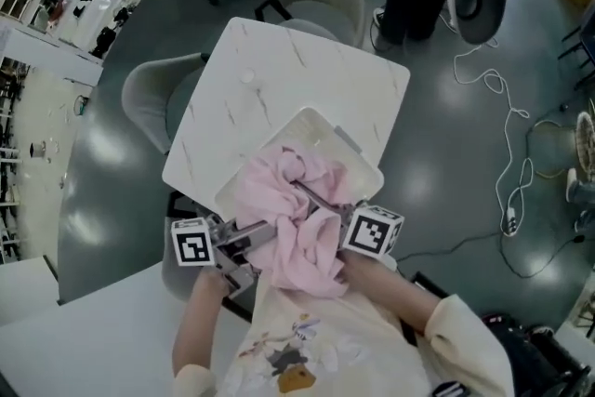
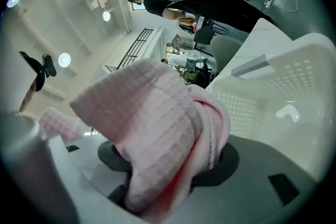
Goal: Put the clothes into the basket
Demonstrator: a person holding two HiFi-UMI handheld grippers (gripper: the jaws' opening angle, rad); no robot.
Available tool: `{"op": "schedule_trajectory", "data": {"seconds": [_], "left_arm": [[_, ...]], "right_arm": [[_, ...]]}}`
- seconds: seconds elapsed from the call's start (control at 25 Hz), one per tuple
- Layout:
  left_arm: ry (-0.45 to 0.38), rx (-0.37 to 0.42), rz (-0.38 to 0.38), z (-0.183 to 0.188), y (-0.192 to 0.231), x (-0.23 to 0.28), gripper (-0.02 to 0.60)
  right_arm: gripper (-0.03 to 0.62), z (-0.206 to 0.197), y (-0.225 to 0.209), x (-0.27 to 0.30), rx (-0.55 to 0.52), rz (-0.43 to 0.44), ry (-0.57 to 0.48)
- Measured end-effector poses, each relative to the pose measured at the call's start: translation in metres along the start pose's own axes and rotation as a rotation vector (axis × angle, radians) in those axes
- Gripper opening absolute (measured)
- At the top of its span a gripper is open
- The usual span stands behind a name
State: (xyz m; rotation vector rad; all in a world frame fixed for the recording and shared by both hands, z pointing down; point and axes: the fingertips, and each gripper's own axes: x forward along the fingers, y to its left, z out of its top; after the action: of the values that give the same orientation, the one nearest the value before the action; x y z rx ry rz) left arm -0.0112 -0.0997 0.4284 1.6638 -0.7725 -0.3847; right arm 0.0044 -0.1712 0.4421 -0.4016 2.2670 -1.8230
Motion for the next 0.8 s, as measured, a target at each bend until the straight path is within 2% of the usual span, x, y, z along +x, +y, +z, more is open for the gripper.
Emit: {"op": "schedule_trajectory", "data": {"seconds": [0.16,0.28,0.44,0.6,0.8], "left_arm": [[-0.018,-0.058,0.028,0.004,0.026,-0.004,0.307],[-0.031,-0.097,0.041,0.007,0.046,-0.007,0.307],[-0.012,-0.098,0.071,0.014,0.067,-0.002,0.307],[0.026,-0.055,0.119,0.018,0.09,0.004,0.307],[0.03,-0.14,0.129,0.017,0.111,0.016,0.307]], "right_arm": [[0.293,-0.01,-0.028,0.009,0.068,-0.102,0.002],[0.293,-0.012,-0.045,0.014,0.055,-0.167,0.006],[0.292,-0.006,-0.064,0.015,0.038,-0.244,-0.024],[0.29,-0.001,-0.084,0.012,0.024,-0.322,-0.056],[0.287,0.003,-0.108,0.005,0.066,-0.444,-0.077]]}}
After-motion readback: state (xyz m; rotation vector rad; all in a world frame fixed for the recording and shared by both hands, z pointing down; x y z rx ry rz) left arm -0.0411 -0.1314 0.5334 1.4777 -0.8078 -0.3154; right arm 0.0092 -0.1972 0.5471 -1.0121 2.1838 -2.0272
